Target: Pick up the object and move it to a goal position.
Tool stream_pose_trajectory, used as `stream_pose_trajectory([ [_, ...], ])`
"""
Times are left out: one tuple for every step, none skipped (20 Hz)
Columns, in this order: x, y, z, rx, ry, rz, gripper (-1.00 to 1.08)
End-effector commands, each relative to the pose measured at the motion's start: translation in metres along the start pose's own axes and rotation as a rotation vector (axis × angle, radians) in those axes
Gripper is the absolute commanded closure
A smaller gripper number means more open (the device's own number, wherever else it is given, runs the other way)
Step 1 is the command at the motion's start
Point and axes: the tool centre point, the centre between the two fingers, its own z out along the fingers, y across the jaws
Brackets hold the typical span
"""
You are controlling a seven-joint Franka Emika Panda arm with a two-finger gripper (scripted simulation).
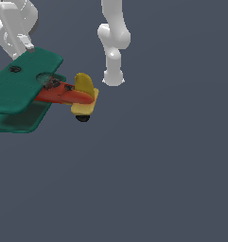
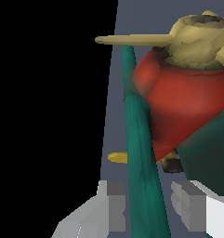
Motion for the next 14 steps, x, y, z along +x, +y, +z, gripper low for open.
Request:
stream_pose_trajectory([
  [0.009,-0.02,-0.012,0.002,-0.002,-0.005,1.08],
  [0.012,-0.026,-0.015,0.002,-0.002,-0.005,1.08],
  [0.016,-0.03,-0.019,0.002,-0.002,-0.005,1.08],
  [0.018,-0.035,-0.022,0.003,-0.002,-0.005,1.08],
  [0.02,-0.039,-0.024,0.004,-0.002,-0.005,1.08],
  [0.022,-0.042,-0.027,0.004,-0.002,-0.005,1.08],
  [0.024,-0.045,-0.029,0.005,-0.003,-0.006,1.08],
  [0.026,-0.048,-0.03,0.006,-0.003,-0.006,1.08],
  [0.027,-0.05,-0.032,0.006,-0.003,-0.006,1.08],
  [0.028,-0.051,-0.033,0.007,-0.003,-0.006,1.08],
  [0.029,-0.052,-0.033,0.007,-0.003,-0.006,1.08],
  [0.03,-0.053,-0.034,0.007,-0.003,-0.006,1.08],
  [0.03,-0.054,-0.034,0.008,-0.003,-0.006,1.08],
  [0.03,-0.054,-0.034,0.008,-0.003,-0.006,1.08],
])
